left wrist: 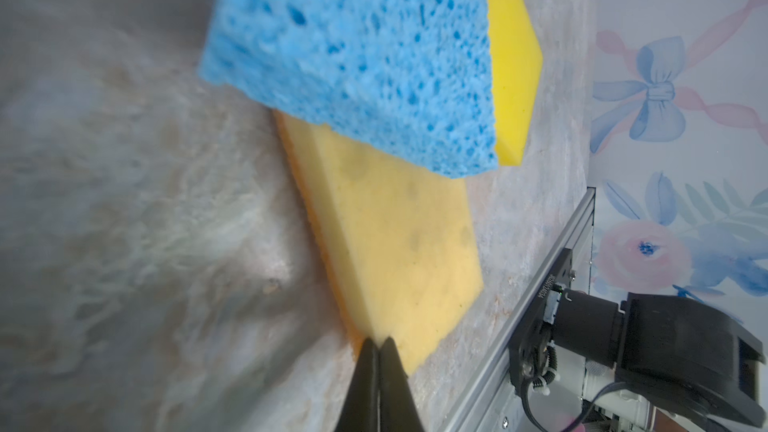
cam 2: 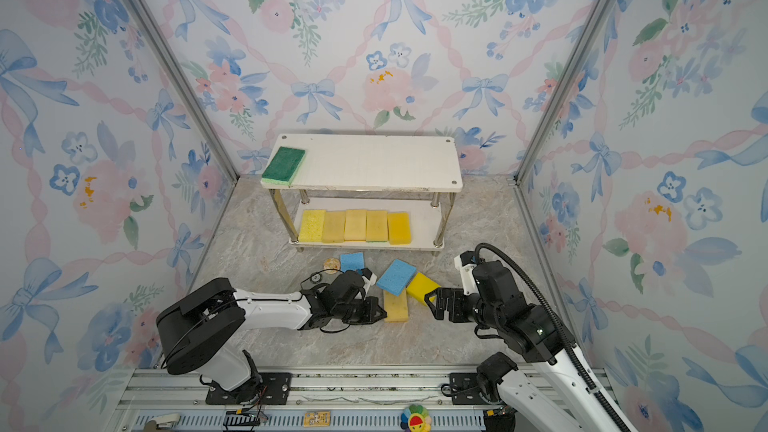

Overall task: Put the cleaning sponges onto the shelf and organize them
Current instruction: 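Grasp the pale yellow sponge under the blue sponge with the left gripper, then lift the pale yellow sponge toward the right gripper while the right gripper approaches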

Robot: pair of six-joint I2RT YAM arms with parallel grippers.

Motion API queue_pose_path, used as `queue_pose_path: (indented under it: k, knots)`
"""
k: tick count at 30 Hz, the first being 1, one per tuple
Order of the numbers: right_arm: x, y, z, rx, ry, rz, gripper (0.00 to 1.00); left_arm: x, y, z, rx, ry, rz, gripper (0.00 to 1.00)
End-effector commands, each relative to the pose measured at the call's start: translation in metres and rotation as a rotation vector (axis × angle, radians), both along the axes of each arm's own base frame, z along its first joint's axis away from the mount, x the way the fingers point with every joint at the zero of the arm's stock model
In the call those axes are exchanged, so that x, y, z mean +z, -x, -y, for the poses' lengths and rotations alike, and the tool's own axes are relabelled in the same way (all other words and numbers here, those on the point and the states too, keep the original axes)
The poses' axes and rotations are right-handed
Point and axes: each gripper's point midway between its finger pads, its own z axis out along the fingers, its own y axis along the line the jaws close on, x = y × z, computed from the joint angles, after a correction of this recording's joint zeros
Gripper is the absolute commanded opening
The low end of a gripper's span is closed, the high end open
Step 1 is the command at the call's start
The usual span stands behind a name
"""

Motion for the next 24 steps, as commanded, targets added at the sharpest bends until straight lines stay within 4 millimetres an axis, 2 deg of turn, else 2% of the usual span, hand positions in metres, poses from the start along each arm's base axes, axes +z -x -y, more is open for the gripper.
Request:
queue_pose_path:
  k: [1, 8, 16, 24]
  knots:
    - [-0.013, 0.002, 0.005, -0.023, 0.026, -0.054, 0.97, 0.013, 0.018, -0.005, -0.063, 0.027, -0.015, 0.01]
    - [-0.033, 0.007, -0.001, -0.009, 0.033, -0.155, 0.97, 0.059, 0.029, 0.002, -0.104, 0.162, -0.008, 0.00]
    - [-0.020, 0.009, -0.012, 0.010, -0.051, -0.134, 0.97, 0.084, 0.034, -0.002, -0.096, 0.225, 0.015, 0.01]
    - [-0.014, 0.008, -0.029, 0.031, -0.155, -0.139, 0.99, 0.109, 0.025, -0.001, -0.062, 0.267, 0.086, 0.01]
